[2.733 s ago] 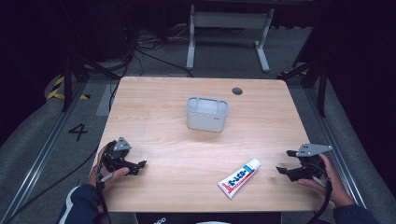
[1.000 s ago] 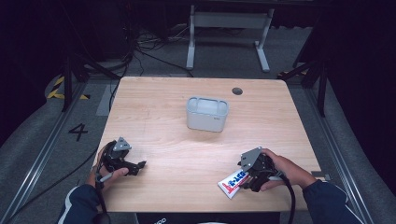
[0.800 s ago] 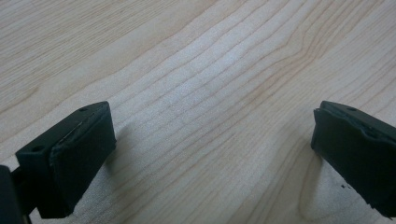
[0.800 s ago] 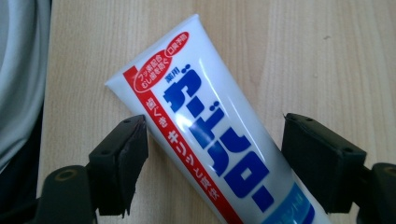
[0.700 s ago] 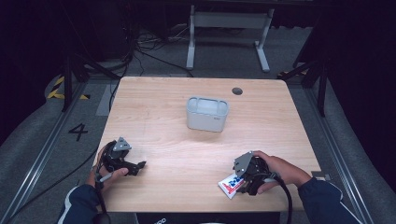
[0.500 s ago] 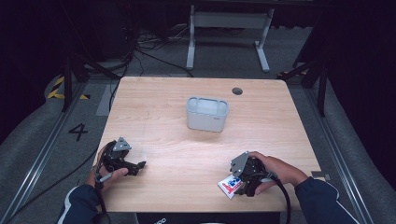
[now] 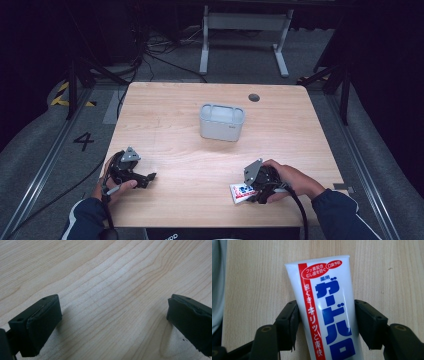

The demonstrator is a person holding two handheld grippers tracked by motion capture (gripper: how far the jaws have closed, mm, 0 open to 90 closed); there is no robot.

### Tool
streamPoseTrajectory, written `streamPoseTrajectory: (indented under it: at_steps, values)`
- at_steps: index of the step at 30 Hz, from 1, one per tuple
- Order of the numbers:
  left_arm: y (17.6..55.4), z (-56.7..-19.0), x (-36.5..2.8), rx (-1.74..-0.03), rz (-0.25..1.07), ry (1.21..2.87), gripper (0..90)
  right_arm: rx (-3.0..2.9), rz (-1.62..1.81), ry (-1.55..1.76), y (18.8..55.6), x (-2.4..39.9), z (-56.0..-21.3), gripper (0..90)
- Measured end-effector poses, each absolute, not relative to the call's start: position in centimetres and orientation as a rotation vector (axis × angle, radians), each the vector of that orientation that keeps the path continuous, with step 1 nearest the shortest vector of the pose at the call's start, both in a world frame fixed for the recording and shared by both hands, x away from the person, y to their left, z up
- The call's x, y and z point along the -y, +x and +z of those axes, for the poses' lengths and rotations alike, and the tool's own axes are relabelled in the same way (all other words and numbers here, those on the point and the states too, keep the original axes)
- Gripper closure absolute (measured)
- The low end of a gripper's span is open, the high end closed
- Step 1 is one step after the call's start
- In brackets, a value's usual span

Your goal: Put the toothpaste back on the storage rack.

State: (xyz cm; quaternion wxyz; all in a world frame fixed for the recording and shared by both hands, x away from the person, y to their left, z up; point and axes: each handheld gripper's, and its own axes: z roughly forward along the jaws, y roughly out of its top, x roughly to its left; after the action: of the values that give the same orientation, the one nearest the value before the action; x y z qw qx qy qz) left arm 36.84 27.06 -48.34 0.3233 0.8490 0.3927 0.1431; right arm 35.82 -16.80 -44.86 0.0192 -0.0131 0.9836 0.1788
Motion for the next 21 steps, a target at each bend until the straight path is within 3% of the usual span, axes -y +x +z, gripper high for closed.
streamPoseTrajectory:
  at_steps: [21]
  values:
    - [36.9, -48.3, -27.1, -1.026, 0.374, 2.229, 0.2, -2.993, 0.727, 0.064, 36.6, 18.3, -44.1, 59.2]
